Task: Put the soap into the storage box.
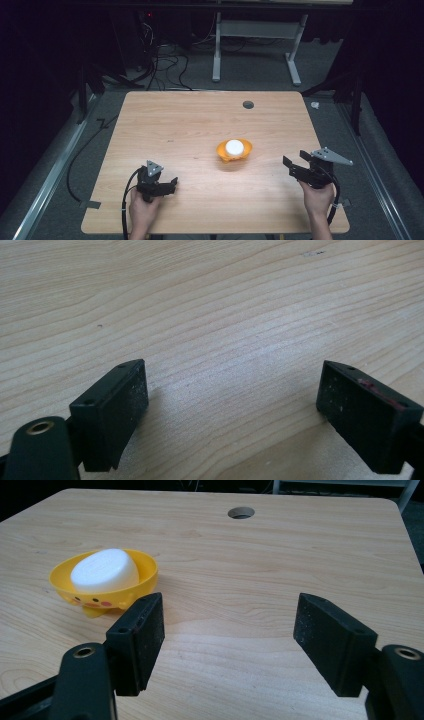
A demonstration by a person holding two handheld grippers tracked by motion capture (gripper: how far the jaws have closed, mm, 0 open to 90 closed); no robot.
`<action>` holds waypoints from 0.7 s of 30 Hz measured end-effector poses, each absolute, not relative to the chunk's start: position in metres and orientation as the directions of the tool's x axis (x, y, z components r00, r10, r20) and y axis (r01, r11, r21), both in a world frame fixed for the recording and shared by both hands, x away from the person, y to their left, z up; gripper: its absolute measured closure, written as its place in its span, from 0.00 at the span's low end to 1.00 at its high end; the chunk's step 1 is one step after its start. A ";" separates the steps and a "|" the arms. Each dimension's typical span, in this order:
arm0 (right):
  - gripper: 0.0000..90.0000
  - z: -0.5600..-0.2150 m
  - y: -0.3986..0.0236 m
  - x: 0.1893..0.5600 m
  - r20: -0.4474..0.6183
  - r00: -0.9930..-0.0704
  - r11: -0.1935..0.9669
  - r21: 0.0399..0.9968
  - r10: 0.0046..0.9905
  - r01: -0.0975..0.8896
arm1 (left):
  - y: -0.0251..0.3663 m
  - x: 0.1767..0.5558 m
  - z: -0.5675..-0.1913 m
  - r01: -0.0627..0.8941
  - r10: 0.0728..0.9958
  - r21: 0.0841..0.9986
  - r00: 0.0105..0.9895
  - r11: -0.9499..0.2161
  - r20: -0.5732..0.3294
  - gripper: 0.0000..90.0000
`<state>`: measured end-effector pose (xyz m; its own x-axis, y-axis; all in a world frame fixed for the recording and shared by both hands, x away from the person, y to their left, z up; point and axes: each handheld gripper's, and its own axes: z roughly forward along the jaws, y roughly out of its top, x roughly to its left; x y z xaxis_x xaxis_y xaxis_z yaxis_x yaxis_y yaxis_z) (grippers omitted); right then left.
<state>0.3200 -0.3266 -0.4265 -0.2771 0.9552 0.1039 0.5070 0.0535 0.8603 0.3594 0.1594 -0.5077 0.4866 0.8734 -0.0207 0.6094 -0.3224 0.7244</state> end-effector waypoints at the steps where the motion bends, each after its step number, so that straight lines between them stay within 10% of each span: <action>1: 0.32 -0.427 -0.327 0.320 0.106 -0.276 0.051 0.860 0.955 0.508 | 0.159 0.359 -0.508 0.609 0.873 0.724 0.487 -0.322 -0.021 0.15; 21: 0.33 -0.442 -0.323 0.316 0.135 -0.277 0.034 0.847 0.951 0.531 | 0.159 0.359 -0.508 0.609 0.873 0.724 0.487 -0.322 -0.021 0.15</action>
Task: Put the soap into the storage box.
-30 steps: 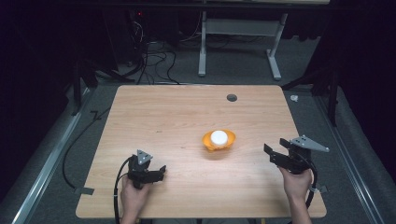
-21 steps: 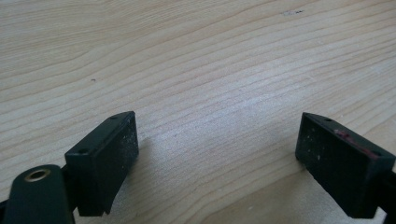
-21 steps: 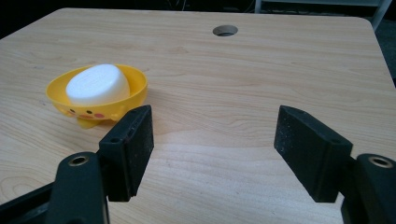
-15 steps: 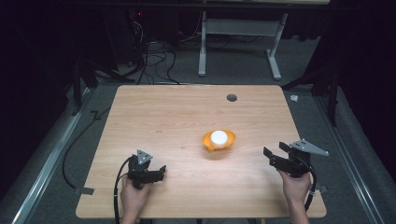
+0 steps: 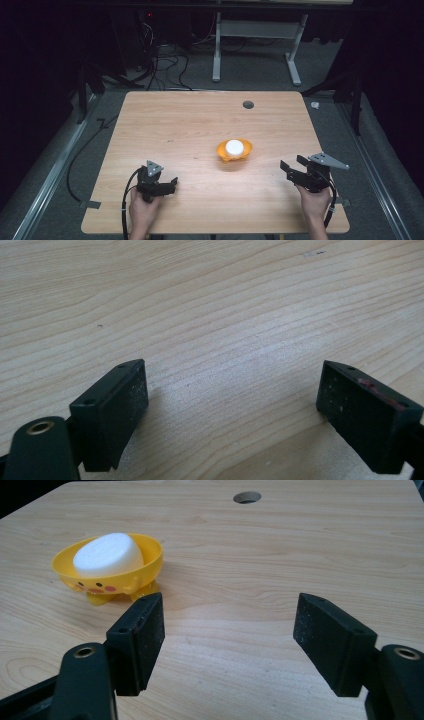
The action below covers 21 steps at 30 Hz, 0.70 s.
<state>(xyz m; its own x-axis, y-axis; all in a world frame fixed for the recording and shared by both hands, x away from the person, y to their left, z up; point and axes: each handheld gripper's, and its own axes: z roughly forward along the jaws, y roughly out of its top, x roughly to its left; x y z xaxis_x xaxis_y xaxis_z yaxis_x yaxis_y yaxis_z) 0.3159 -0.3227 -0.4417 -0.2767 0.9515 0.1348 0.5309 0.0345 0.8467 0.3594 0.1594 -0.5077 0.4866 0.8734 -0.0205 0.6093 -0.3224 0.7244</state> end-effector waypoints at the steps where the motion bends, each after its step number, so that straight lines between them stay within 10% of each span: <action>1: 0.33 -0.443 -0.322 0.316 0.135 -0.278 0.035 0.846 0.951 0.531 | 0.159 0.359 -0.508 0.609 0.873 0.724 0.487 -0.322 -0.021 0.15; 21: 0.33 -0.462 -0.300 0.320 0.126 -0.319 0.085 0.815 0.939 0.574 | 0.159 0.359 -0.508 0.609 0.873 0.724 0.486 -0.322 -0.021 0.15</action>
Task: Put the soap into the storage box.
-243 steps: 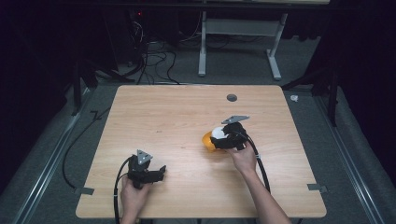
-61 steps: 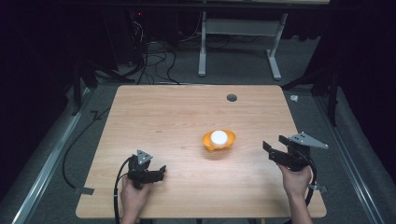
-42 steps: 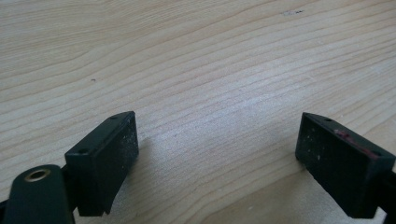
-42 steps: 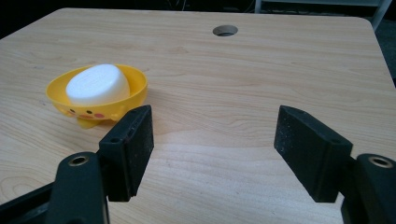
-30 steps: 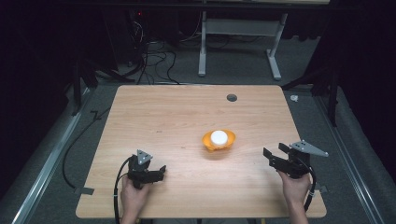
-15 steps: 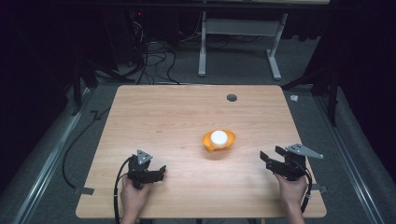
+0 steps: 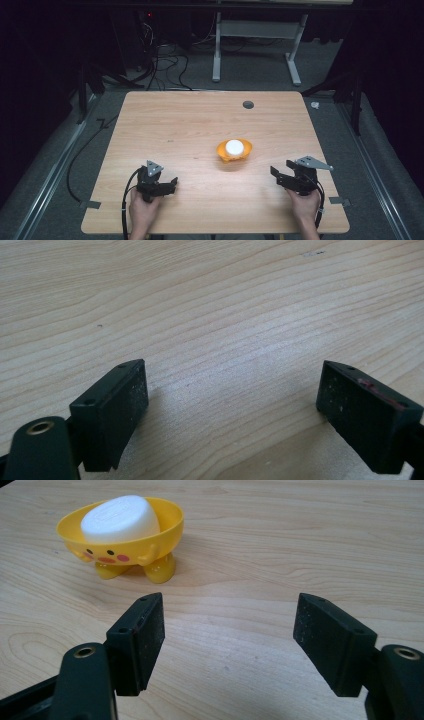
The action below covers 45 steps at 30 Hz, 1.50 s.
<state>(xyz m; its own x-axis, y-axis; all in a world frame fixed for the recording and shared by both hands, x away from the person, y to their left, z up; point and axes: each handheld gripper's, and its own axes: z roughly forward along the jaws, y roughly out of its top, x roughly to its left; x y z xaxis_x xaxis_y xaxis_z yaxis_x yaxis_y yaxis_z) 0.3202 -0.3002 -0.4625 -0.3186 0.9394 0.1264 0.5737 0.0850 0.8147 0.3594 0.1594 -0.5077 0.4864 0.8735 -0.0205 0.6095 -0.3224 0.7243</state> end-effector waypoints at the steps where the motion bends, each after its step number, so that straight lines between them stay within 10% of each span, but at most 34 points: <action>1: 0.33 -0.462 -0.300 0.320 0.126 -0.319 0.085 0.815 0.939 0.574 | 0.159 0.359 -0.508 0.610 0.874 0.724 0.486 -0.322 -0.021 0.15; 45: 0.32 -0.494 -0.266 0.329 -0.022 -0.347 0.248 0.742 0.938 0.623 | 0.159 0.359 -0.508 0.610 0.873 0.724 0.486 -0.322 -0.021 0.15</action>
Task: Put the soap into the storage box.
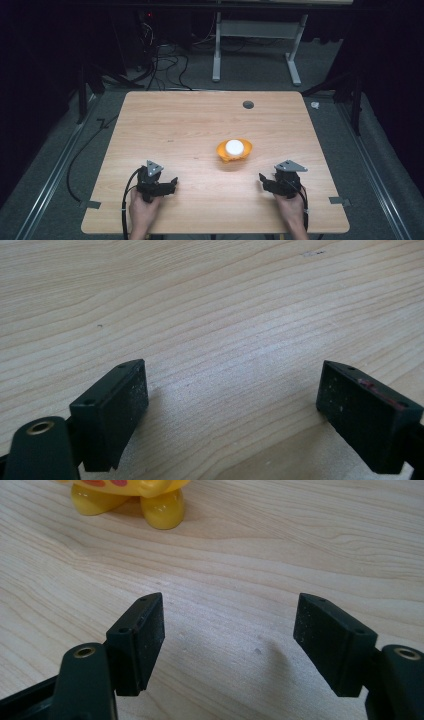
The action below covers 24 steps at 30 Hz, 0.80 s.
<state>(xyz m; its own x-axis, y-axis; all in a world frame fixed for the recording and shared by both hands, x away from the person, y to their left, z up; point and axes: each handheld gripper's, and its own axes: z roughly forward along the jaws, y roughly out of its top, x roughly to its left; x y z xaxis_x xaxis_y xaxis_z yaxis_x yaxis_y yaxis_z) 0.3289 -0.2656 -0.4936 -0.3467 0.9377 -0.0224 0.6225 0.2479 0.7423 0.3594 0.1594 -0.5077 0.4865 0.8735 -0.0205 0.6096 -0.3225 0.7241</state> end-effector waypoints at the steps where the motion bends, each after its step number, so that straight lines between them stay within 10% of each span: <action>1: 0.32 -0.494 -0.266 0.329 -0.025 -0.345 0.250 0.739 0.938 0.625 | 0.159 0.359 -0.508 0.610 0.874 0.724 0.486 -0.322 -0.020 0.15; 24: 0.30 -0.502 -0.262 0.334 -0.013 -0.345 0.248 0.720 0.939 0.649 | 0.159 0.359 -0.508 0.609 0.874 0.724 0.486 -0.323 -0.020 0.15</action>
